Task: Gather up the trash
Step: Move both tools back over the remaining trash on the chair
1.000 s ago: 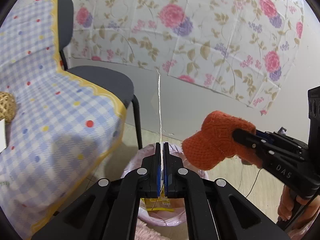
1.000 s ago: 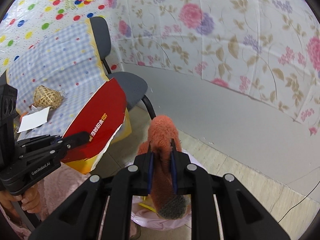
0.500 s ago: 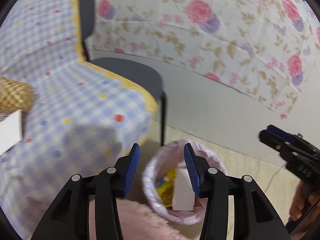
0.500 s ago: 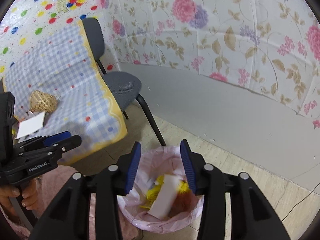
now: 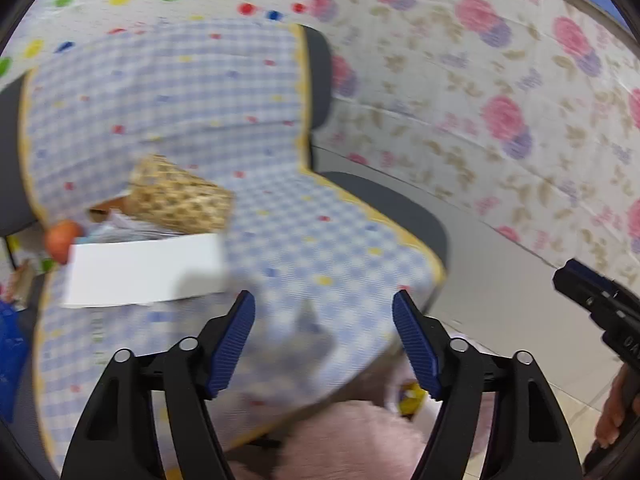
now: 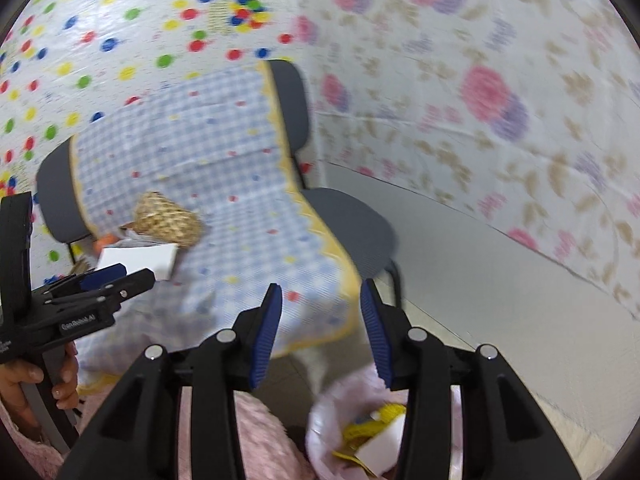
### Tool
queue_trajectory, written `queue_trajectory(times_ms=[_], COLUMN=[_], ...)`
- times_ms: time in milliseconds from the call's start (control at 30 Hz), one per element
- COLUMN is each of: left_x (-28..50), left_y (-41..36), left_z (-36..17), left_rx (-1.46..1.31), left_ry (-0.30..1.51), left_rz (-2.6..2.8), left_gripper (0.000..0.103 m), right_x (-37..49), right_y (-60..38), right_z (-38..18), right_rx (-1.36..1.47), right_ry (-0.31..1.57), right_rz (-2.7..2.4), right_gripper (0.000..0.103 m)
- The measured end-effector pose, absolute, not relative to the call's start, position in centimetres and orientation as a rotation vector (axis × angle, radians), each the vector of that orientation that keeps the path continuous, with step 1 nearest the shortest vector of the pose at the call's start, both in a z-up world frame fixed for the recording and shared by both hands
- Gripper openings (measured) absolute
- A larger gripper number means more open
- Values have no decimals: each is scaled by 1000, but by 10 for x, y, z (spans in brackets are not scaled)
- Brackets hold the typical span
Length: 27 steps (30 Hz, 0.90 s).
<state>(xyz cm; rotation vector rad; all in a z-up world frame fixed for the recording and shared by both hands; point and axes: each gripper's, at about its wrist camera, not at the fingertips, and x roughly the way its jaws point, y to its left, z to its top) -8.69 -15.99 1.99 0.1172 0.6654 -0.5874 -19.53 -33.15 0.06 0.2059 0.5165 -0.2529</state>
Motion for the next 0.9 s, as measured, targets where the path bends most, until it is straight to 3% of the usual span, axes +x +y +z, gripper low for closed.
queue_trajectory(times_ms=[67,367,900], left_x=[-81,-42,3], left_y=[-144,-63,23], left_z=[22,25,-5], left_rx=[117,41,15], left_ry=[652,649,702], left_rz=[-519,-305,-96], left_gripper=[80,81,79], right_x=[-182,-113,-10], right_y=[-318,-265,-208], right_z=[7,22,-14], right_rx=[183,98,82], right_ry=[511,512,614], right_rz=[-218,-82,100], right_gripper=[41,41,38])
